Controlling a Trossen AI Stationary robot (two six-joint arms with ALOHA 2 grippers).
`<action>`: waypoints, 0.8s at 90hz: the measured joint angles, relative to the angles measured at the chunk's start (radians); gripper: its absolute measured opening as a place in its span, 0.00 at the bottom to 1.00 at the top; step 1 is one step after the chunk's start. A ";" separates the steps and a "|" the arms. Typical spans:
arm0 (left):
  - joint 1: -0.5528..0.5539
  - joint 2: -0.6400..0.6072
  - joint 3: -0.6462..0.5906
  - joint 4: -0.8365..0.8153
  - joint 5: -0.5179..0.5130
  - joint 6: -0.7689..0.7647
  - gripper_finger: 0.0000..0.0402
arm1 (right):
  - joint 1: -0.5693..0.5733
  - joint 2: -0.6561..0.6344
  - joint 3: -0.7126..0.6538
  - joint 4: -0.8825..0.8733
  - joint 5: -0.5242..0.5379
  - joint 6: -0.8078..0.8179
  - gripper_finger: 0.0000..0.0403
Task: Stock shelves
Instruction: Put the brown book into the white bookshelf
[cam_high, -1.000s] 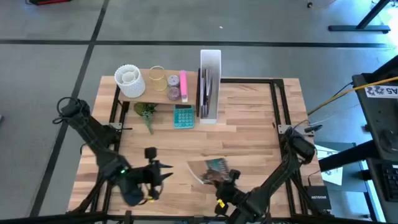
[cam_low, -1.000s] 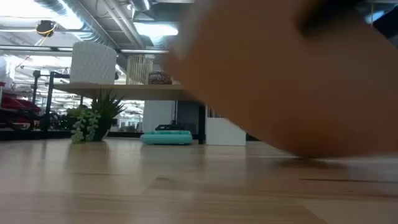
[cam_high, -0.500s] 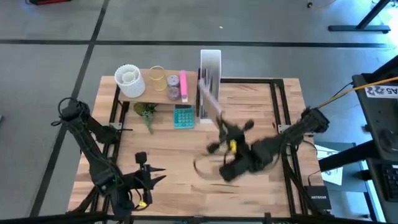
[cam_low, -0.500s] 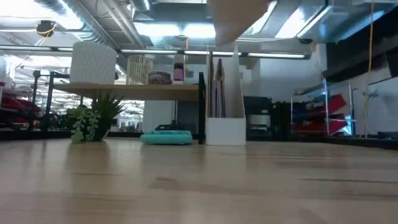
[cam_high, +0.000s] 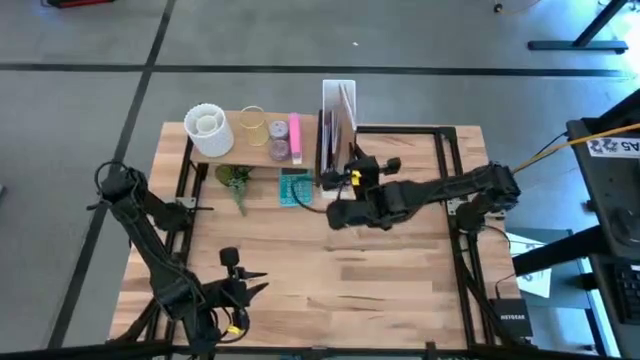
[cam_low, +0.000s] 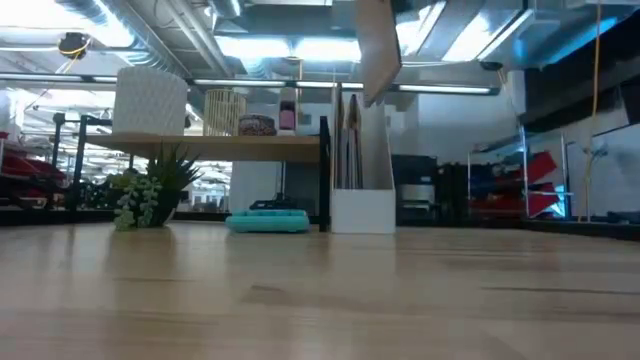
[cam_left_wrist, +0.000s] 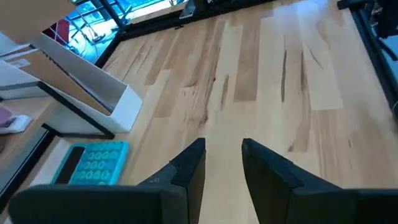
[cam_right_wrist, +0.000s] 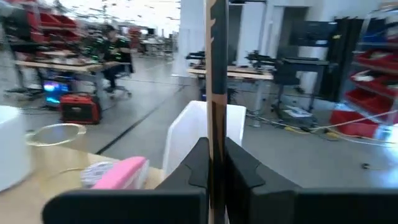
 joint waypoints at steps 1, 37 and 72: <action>0.000 0.000 0.000 0.000 0.000 0.000 0.22 | -0.004 0.001 0.000 0.001 0.000 0.000 0.00; 0.000 0.000 0.000 -0.002 0.000 -0.012 0.22 | -0.137 0.089 0.001 0.113 -0.029 -0.087 0.00; 0.000 0.000 0.001 -0.004 0.000 -0.019 0.22 | -0.185 0.175 0.000 0.431 -0.169 -0.417 0.00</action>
